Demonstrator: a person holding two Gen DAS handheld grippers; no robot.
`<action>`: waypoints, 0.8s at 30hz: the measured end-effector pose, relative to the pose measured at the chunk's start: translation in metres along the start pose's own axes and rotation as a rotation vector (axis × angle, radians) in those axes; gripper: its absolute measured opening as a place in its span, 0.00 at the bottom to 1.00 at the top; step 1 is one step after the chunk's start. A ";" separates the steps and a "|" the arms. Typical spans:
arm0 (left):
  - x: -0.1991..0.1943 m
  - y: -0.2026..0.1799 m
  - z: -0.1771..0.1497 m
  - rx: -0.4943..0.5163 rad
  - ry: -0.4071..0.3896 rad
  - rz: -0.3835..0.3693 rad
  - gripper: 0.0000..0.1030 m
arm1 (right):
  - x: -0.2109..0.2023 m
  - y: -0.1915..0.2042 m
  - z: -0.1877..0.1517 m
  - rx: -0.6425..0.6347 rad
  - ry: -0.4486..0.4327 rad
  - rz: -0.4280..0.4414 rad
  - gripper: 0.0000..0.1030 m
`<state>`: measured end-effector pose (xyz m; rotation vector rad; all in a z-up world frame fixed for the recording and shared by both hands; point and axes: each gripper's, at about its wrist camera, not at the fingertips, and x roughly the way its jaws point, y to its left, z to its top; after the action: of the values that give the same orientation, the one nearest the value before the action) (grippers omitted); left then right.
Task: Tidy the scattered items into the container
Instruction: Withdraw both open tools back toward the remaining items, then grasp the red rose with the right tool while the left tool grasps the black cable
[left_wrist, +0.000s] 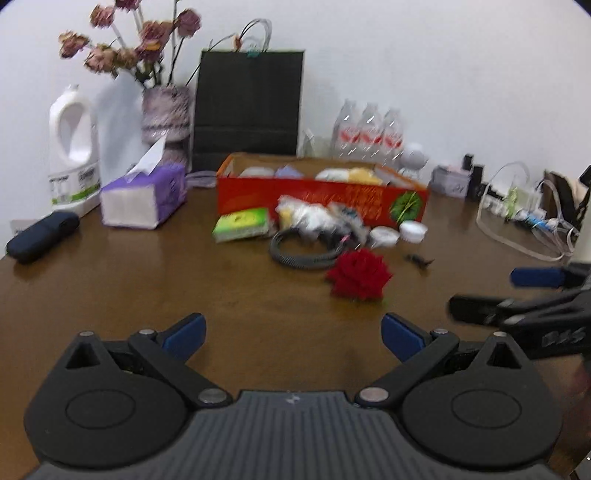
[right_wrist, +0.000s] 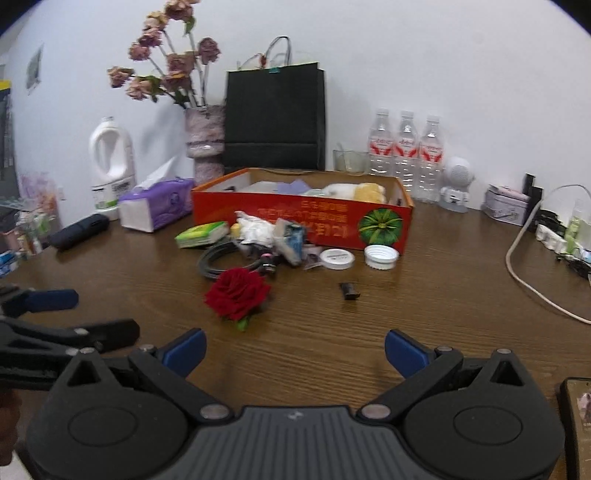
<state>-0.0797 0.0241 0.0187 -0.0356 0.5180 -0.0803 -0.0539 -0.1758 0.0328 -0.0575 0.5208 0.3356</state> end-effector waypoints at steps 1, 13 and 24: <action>0.002 0.005 0.000 -0.012 0.011 0.007 1.00 | 0.002 0.001 0.001 0.000 -0.003 0.022 1.00; 0.062 0.045 0.062 -0.026 0.024 -0.011 0.94 | 0.095 0.030 0.041 -0.051 0.082 0.077 0.71; 0.149 0.018 0.099 0.057 0.185 -0.091 0.47 | 0.084 -0.001 0.037 0.004 0.094 0.014 0.38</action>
<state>0.0994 0.0307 0.0299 0.0044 0.6990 -0.1885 0.0324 -0.1466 0.0233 -0.0660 0.6148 0.3468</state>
